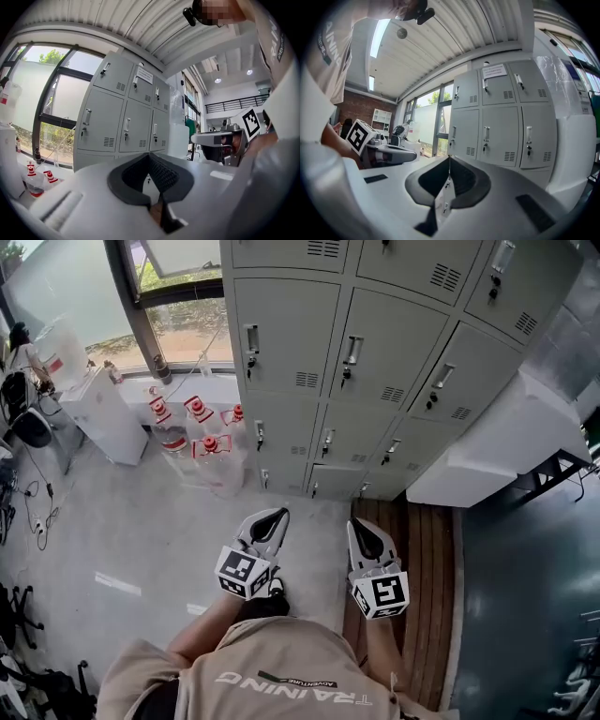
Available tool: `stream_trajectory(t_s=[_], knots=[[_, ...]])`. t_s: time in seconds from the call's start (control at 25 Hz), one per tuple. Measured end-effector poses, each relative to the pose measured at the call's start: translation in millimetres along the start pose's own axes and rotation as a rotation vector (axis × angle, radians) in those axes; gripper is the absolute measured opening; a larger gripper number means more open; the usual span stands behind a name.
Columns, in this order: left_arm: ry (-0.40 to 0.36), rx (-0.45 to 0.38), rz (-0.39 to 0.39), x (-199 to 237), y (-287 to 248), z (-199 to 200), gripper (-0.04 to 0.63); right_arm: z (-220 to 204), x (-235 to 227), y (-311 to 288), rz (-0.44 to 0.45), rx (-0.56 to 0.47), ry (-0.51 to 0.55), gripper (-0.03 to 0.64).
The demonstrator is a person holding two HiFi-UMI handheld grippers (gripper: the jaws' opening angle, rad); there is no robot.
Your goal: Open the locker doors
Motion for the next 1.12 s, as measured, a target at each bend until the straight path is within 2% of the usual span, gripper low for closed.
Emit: stream_trajectory(t_s=[0.16,0.56,0.72,0.92,1.12], knots=[[-0.03,-0.018,-0.035,38.7,-23.4,22.1,0.006,28.8,-17.1,-40.8,-0.029,-0.027,-0.031,0.011],[0.008,0.024,-0.045,101.6,-82.1,32.5,0.006,60.9,-66.5,-117.1,-0.043,-0.035,-0.049,0.011],[-0.007,0.023,-0.022,121.6,-115.6,50.6,0.006,74.2,-96.3,-153.8,-0.026,-0.045,-0.023,0.011],[0.002,0.019,0.02,145.5,-168.6,78.2,0.006,95.5,-140.3,-201.7,-0.011,-0.03,0.087,0.011],[0.034,0.011,0.045,164.8,-215.2,101.8,0.006,111.0,-185.0,-249.0,0.073,-0.072,0.024,0.011]])
Point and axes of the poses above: the fingertips, and each gripper's own axes: y backward along the fingers, x to its left, z out of its top, the point moved 3 cm from there along y, backward along the fingers, and after that the axes turned 15 degrees about x, right-handed, at the moved point
